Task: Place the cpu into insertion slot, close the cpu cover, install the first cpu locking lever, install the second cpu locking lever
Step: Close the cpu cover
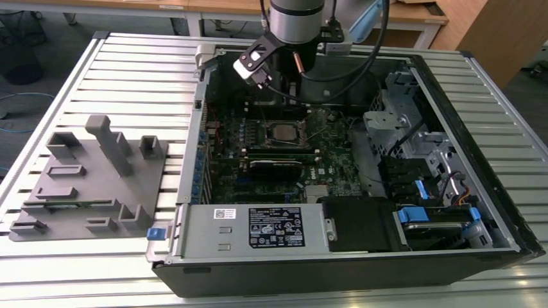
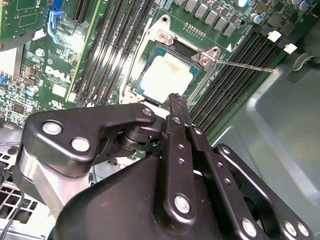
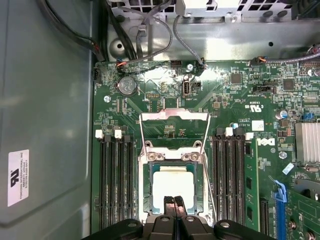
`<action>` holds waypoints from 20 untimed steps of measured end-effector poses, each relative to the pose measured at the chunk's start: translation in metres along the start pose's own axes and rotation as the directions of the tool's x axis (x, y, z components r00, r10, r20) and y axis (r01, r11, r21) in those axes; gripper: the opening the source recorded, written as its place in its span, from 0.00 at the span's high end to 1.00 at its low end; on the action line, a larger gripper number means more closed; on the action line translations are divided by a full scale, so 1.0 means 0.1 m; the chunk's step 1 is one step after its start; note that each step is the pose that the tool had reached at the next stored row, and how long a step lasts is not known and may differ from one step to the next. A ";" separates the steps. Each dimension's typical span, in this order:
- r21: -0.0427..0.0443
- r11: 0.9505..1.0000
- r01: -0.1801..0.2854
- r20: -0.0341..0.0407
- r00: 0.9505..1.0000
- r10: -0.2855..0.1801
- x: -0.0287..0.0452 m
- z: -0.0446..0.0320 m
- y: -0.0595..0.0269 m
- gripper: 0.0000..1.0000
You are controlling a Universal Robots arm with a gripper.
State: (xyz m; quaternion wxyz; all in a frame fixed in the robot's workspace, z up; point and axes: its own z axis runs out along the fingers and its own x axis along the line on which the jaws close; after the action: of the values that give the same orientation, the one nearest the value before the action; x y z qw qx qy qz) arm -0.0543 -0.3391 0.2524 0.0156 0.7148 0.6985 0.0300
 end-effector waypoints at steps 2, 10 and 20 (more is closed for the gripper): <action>0.000 1.000 0.000 0.000 1.000 0.000 0.000 -0.015 0.001 0.89; 0.000 1.000 0.000 0.000 1.000 0.000 0.002 -0.069 0.005 0.89; 0.000 1.000 0.000 0.000 1.000 0.000 0.001 -0.072 0.005 0.89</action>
State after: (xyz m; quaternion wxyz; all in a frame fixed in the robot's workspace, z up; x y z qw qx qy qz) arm -0.0543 -0.3391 0.2596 0.0156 0.7148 0.6985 0.0300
